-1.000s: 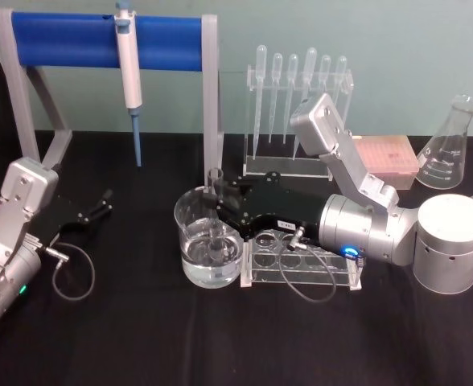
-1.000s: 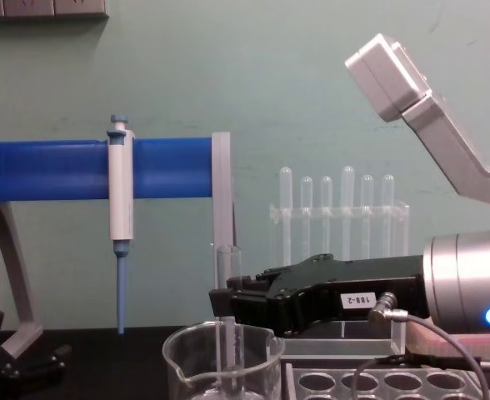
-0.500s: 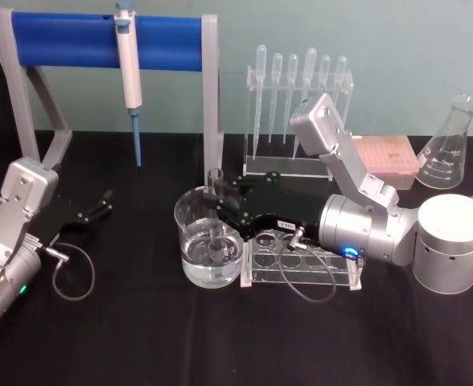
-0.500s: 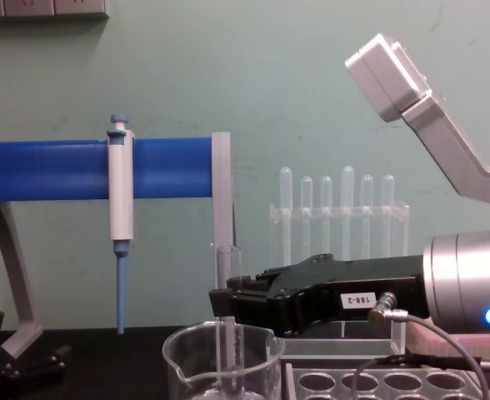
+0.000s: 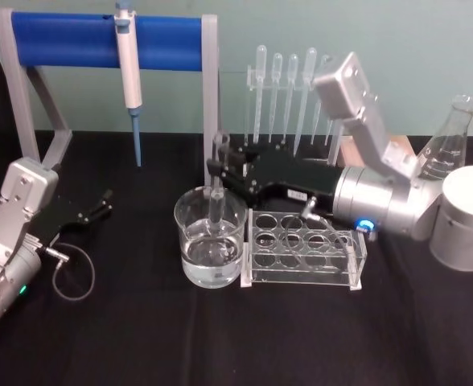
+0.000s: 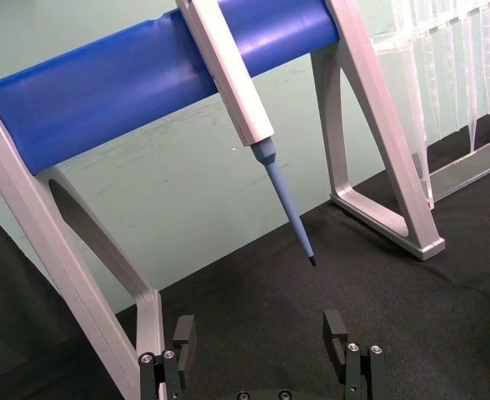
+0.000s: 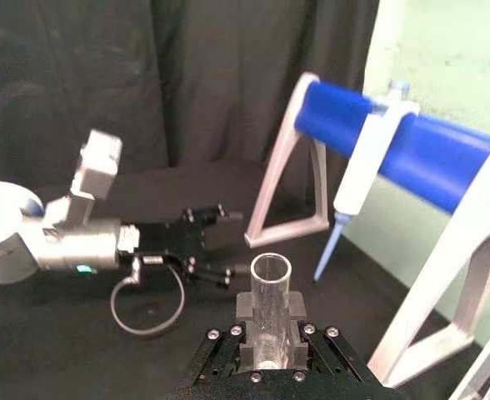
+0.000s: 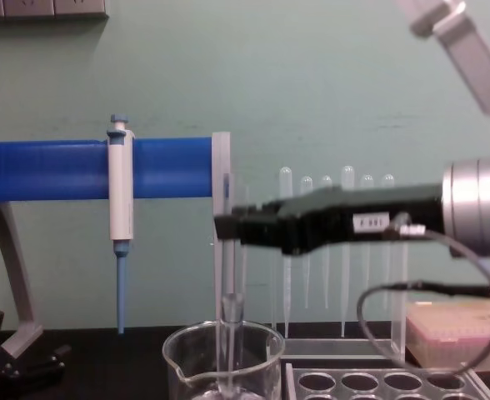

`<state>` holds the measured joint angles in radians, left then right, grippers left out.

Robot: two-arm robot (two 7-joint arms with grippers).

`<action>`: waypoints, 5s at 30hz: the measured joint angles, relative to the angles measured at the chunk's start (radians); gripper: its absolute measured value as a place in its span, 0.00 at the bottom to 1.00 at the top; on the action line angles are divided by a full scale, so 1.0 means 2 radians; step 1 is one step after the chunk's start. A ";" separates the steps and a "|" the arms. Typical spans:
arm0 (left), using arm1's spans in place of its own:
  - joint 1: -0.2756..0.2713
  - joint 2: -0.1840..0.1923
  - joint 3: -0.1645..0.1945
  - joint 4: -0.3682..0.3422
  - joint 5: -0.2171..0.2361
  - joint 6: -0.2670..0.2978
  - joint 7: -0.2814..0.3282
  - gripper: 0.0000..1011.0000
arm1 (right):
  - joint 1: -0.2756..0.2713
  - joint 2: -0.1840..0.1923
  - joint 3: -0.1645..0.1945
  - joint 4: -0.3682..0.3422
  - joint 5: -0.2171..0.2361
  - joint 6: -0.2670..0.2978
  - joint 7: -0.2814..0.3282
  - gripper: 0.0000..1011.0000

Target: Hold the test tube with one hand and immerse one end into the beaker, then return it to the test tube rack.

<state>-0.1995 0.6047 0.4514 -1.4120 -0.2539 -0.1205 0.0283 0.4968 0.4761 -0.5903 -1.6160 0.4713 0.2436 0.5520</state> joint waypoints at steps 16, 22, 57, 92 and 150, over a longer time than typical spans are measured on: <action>0.000 0.000 0.000 0.000 0.000 0.000 0.000 0.99 | -0.017 0.066 0.054 -0.119 0.061 0.043 -0.017 0.23; 0.000 0.000 0.000 0.000 0.000 0.000 0.000 0.99 | -0.049 0.116 0.085 -0.161 0.082 0.047 -0.030 0.23; 0.000 0.000 0.000 0.000 0.000 0.000 0.000 0.99 | -0.098 0.129 0.080 -0.107 0.061 0.014 -0.044 0.23; 0.000 0.000 0.000 0.000 0.000 0.000 0.000 0.99 | -0.102 0.088 0.060 -0.046 0.021 -0.011 -0.037 0.23; 0.000 0.000 0.000 0.000 0.000 0.000 0.000 0.99 | -0.239 0.038 0.185 -0.072 -0.044 -0.118 -0.215 0.99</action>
<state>-0.1995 0.6047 0.4513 -1.4120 -0.2539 -0.1205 0.0283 0.0184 0.5523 -0.2210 -1.7604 0.3832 0.0075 0.1218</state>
